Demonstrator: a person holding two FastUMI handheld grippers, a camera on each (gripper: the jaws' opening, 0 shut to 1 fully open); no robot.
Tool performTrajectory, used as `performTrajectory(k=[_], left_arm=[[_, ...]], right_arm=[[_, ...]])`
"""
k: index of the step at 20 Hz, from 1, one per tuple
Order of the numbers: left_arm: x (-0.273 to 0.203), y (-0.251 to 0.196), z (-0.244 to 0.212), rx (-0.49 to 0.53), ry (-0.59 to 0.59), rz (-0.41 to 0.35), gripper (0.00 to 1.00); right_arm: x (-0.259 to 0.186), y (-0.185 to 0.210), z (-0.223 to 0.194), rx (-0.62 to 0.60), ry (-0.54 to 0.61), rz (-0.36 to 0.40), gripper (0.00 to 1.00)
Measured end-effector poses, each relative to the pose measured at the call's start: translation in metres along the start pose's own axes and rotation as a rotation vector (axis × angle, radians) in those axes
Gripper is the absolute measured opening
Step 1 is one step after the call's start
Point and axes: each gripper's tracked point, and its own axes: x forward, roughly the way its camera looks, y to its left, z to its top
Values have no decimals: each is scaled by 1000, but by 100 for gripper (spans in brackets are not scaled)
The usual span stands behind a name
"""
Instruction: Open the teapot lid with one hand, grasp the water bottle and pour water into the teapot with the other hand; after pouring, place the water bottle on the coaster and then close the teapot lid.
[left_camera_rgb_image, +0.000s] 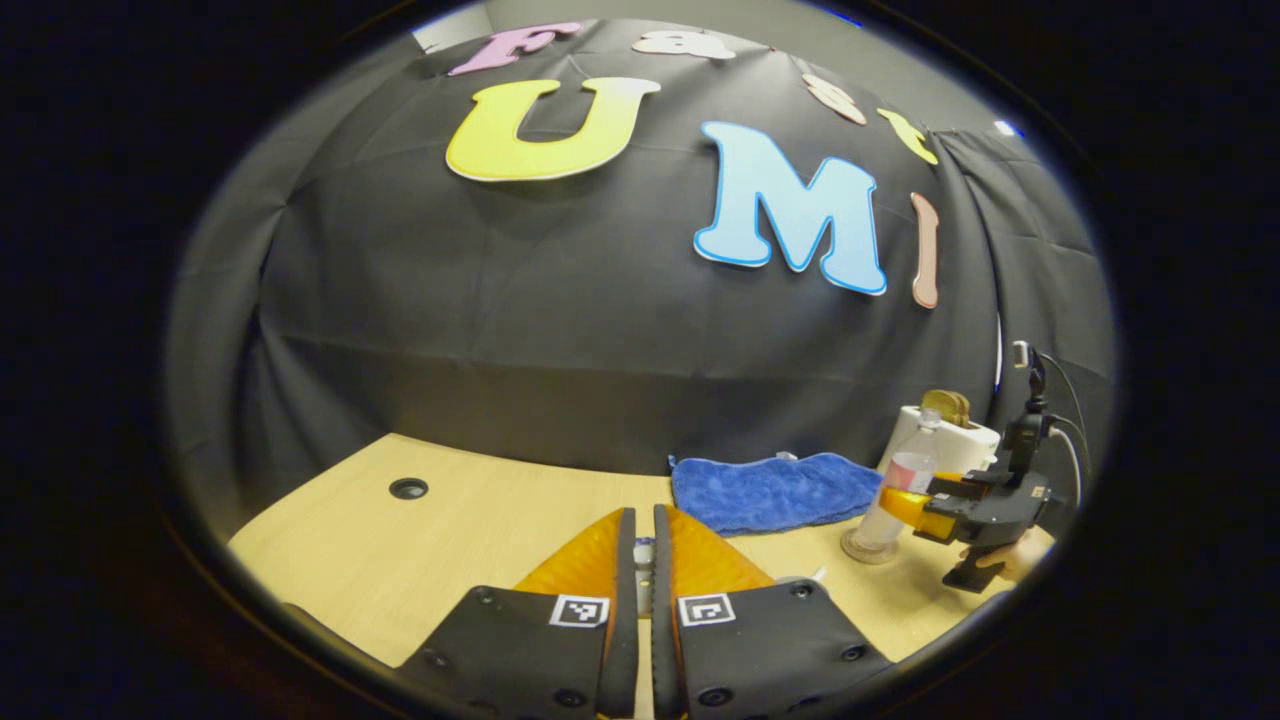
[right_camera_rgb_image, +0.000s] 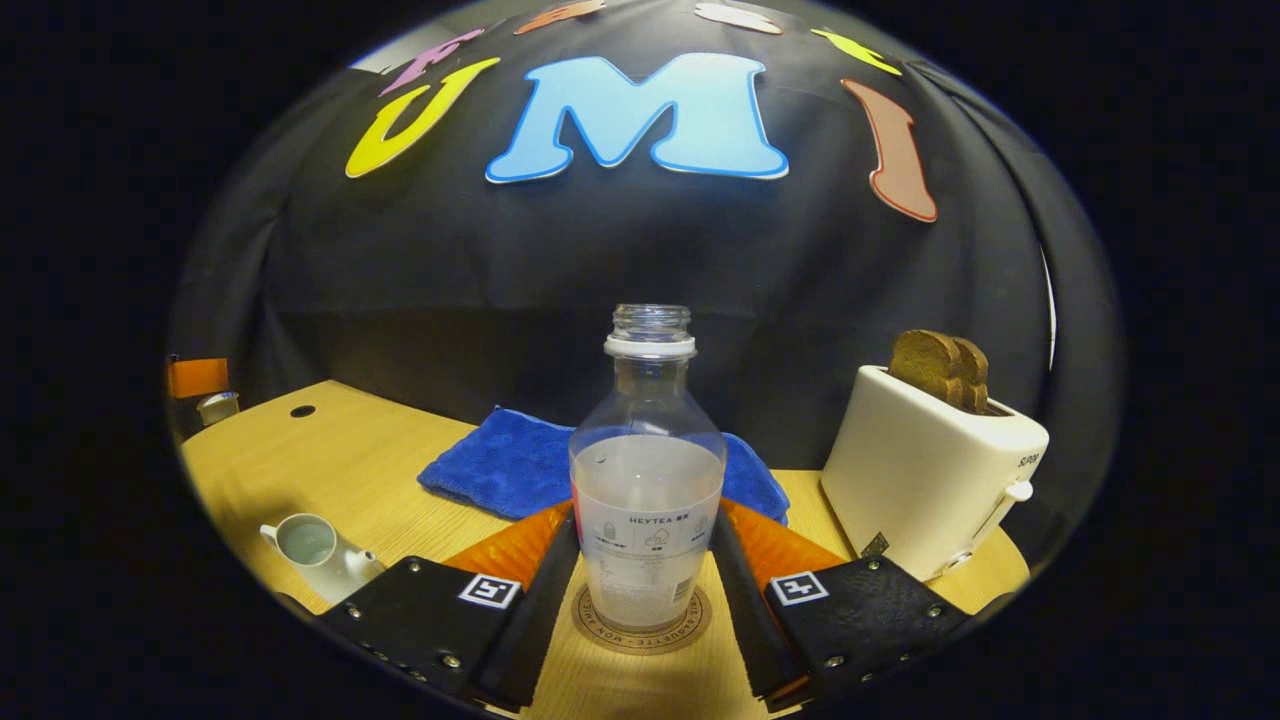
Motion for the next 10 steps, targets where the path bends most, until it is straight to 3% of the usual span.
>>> performTrajectory(k=[3,10], left_arm=[[1,-1,-3,0,6,-3,14],[2,-2,-7,6,19,0,11]], right_arm=[[2,-4,-2,36,9,2,76],[1,-3,-3,-5,18,-11,77]])
